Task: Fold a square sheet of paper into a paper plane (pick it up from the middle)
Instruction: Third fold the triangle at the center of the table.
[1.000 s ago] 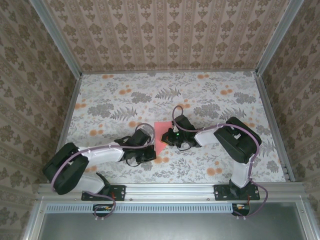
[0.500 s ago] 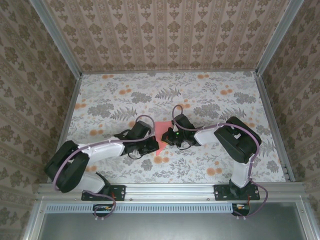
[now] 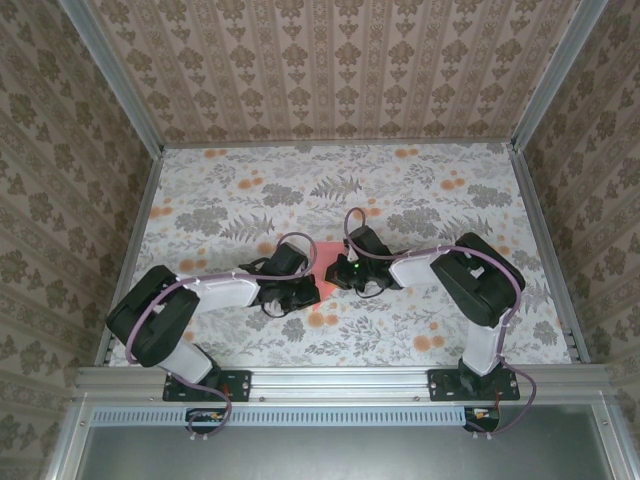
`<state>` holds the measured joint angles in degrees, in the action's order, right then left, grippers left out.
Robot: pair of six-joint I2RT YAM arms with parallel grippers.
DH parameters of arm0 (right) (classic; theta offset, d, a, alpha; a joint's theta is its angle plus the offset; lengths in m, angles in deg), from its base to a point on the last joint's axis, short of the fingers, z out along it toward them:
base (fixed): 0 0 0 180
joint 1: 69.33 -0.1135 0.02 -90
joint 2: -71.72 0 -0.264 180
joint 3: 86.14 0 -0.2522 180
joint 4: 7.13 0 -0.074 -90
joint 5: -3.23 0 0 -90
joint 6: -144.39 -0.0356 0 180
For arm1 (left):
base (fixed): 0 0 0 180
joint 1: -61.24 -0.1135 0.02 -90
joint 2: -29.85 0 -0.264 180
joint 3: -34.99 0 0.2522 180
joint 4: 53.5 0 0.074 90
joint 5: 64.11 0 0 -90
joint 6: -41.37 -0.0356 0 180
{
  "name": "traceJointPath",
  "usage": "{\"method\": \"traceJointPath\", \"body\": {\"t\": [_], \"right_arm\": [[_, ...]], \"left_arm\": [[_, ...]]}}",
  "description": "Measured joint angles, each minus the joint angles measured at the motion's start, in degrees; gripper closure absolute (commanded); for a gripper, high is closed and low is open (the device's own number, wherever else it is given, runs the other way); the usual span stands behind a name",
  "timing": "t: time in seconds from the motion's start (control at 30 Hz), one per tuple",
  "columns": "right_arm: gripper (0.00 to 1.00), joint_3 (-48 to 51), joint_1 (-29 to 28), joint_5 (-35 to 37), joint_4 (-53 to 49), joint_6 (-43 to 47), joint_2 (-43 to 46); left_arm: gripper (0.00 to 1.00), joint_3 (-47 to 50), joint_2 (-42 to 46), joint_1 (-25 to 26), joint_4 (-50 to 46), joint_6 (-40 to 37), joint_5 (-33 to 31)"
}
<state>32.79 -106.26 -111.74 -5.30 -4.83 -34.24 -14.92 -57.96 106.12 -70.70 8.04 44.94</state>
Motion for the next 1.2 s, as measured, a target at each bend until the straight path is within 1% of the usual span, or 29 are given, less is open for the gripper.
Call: {"method": "traceJointPath", "body": {"t": [0.17,0.37,0.57,0.63,0.8,0.97,1.07,1.2], "right_arm": [[1.0,0.0,-0.4,0.1,-0.9,3.2,1.1],[1.0,0.6,-2.3,0.1,-1.5,4.3,1.0],[1.0,0.6,-1.9,-0.4,-2.0,6.1,0.8],[1.0,0.6,-0.8,-1.2,-2.2,6.8,0.7],[1.0,0.5,4.3,-3.4,-2.7,8.6,0.4],[1.0,-0.7,8.9,-3.7,-5.5,10.4,0.3],[1.0,-1.8,11.1,-2.8,-8.0,11.5,0.5],[0.99,-1.7,11.6,1.1,-12.1,12.4,3.5]], "left_arm": [[1.0,-0.8,-0.5,-0.3,-1.0,-0.6,0.3],[1.0,-1.2,-0.8,-0.3,-1.6,-0.9,0.5],[1.0,-1.9,-1.1,-0.3,-2.8,-1.0,0.5],[1.0,-2.1,-1.4,-0.4,-3.2,-1.0,0.6],[1.0,-2.4,-1.9,-1.0,-3.6,-1.4,1.7],[1.0,-2.4,-2.1,-1.4,-3.5,-1.9,2.6],[1.0,-2.4,-2.1,-1.5,-3.5,-2.5,2.8],[1.0,-2.6,-2.1,-2.0,-3.7,-4.3,3.2]]}}
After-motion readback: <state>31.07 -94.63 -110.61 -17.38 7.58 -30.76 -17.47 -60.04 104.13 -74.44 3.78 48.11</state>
